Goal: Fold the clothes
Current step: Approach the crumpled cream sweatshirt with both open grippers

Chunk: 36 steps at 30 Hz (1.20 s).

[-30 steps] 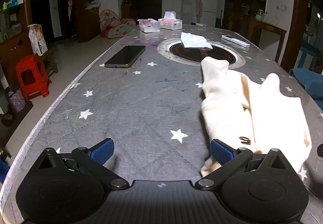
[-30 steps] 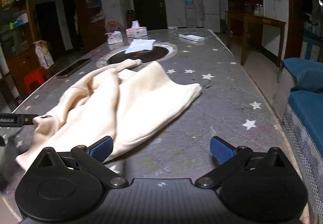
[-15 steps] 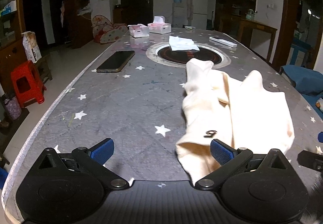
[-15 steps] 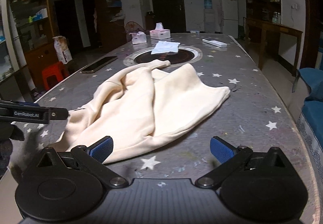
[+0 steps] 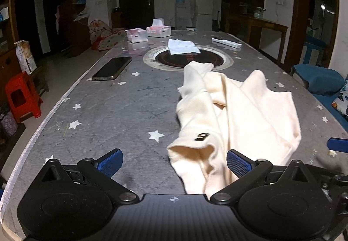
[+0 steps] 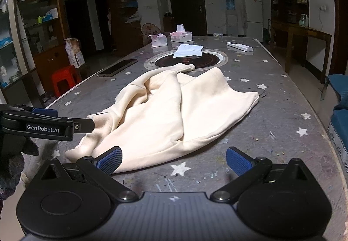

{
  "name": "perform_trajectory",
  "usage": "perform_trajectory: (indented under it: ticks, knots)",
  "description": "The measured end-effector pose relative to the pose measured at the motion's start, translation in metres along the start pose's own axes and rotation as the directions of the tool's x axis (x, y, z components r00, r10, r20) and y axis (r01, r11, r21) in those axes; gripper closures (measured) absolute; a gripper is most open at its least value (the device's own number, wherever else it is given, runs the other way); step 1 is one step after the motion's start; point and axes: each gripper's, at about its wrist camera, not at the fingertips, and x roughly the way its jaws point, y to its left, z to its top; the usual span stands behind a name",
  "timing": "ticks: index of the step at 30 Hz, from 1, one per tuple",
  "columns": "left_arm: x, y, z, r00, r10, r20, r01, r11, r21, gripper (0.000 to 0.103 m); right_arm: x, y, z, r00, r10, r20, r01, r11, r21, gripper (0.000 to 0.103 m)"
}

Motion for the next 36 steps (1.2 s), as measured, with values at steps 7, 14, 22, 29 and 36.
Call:
perform_trajectory:
  ticks: [7, 14, 22, 29, 36]
  knots:
    - [-0.005, -0.011, 0.000, 1.000, -0.025, 0.010, 0.025, 0.999, 0.024, 0.000, -0.003, 0.003, 0.000, 1.000, -0.009, 0.001, 0.009, 1.000, -0.006, 0.001]
    - [-0.006, -0.018, 0.000, 1.000, -0.027, -0.002, 0.027, 0.999, 0.041, 0.000, -0.004, 0.006, -0.001, 1.000, -0.011, -0.008, 0.011, 1.000, -0.013, 0.001]
    - [-0.006, -0.020, -0.002, 1.000, -0.022, -0.016, 0.023, 0.999, 0.045, 0.000, -0.003, 0.009, -0.003, 1.000, -0.004, -0.022, 0.004, 1.000, -0.018, 0.001]
    - [-0.005, -0.022, -0.002, 0.999, -0.014, -0.031, 0.016, 0.998, 0.057, 0.000, 0.000, 0.013, -0.003, 1.000, -0.001, -0.032, 0.000, 1.000, -0.029, 0.001]
    - [-0.003, -0.022, -0.002, 0.999, -0.012, -0.045, 0.014, 0.998, 0.059, 0.000, 0.002, 0.015, -0.002, 0.999, 0.000, -0.039, -0.002, 0.999, -0.036, 0.001]
